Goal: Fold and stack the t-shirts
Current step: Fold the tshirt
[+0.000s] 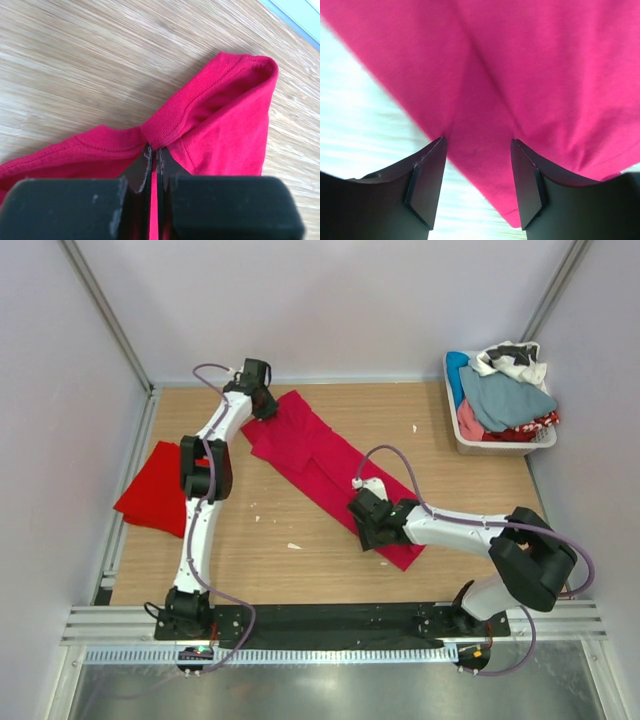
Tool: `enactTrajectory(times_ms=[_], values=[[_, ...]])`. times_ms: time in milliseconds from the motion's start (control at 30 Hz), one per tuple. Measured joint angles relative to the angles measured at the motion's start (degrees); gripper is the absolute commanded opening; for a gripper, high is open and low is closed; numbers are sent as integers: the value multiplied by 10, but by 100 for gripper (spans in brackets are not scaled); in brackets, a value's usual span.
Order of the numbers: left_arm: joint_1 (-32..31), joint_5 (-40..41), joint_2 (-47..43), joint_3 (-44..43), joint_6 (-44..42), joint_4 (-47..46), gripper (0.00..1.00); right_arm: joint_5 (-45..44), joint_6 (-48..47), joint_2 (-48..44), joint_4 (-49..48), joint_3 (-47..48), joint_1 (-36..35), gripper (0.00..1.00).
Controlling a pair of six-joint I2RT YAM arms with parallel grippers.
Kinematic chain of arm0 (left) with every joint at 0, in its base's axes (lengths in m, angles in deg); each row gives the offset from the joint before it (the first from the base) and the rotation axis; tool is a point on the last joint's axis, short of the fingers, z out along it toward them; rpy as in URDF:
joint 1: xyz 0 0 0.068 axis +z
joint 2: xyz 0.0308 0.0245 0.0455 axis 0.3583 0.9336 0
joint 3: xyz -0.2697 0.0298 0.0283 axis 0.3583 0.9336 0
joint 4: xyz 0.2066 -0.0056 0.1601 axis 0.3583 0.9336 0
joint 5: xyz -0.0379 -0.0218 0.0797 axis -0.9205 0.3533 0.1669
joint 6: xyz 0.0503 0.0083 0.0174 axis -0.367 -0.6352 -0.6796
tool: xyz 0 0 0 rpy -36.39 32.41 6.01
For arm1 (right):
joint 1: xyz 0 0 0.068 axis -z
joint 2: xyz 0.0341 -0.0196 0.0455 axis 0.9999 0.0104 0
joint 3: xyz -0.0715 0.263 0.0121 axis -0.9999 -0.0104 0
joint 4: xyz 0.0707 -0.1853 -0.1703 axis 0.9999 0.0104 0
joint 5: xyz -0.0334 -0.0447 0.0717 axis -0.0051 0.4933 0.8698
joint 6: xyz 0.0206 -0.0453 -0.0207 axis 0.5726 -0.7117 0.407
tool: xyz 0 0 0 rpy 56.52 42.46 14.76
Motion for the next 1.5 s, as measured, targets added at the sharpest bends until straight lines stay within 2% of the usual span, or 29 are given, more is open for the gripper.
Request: enactTrajectory(times_ms=[100, 200, 300, 367, 400, 433, 567, 700, 733, 767, 800, 833, 933, 1000, 1100, 1200, 1267, 1333, 1367, 1400, 1500], values=[[1, -13, 2, -2, 4, -2, 0, 9, -8, 3, -2, 3, -15, 52], [3, -26, 2, -2, 9, -7, 0, 23, -15, 20, -5, 13, -22, 39], [3, -36, 2, -2, 14, -12, 0, 33, -18, 33, -10, 23, -23, 20], [3, -42, 2, -2, 17, -16, 0, 35, -20, 39, -14, 28, -28, 13], [3, -44, 2, -2, 18, -18, 0, 35, -21, 42, -14, 30, -30, 4], [4, -45, 2, -2, 19, -19, 0, 33, -23, 45, -15, 33, -34, 1], [3, -53, 2, 0, 19, -25, 0, 35, -23, 57, -23, 45, -53, 1], [3, -62, 2, 6, 19, -35, 0, 72, -14, 89, -40, 80, -103, 1], [3, -65, 2, 8, 19, -36, 0, 85, -9, 107, -43, 100, -126, 2], [3, -69, 2, 9, 19, -37, 0, 98, -8, 127, -43, 125, -150, 11], [3, -73, 2, 9, 19, -39, 0, 110, -4, 148, -44, 155, -174, 35], [3, -77, 2, 10, 19, -40, 0, 122, 0, 169, -49, 184, -198, 46], [1, -92, 2, 10, 19, -46, 1, 155, 0, 217, -62, 273, -255, 68], [-1, -97, 2, 10, 18, -50, 2, 170, -2, 221, -71, 297, -274, 69], [-6, -113, 2, 10, 17, -68, 2, 176, -4, 203, -61, 299, -264, 69], [-15, -123, 3, 10, 20, -94, 2, 178, -4, 154, -55, 279, -206, 66], [-24, -127, 8, 6, 31, -114, 3, 188, -1, 107, -64, 251, -143, 65], [-37, -126, 25, -11, 47, -129, 11, 199, 5, 60, -75, 217, -74, 65], [-45, -126, 35, -21, 56, -137, 23, 198, 9, 36, -81, 198, -38, 65], [-51, -126, 43, -27, 63, -143, 58, 194, 12, 17, -85, 183, -9, 67], [-66, -127, 52, -32, 73, -151, 99, 191, 16, -22, -88, 148, 34, 68]])
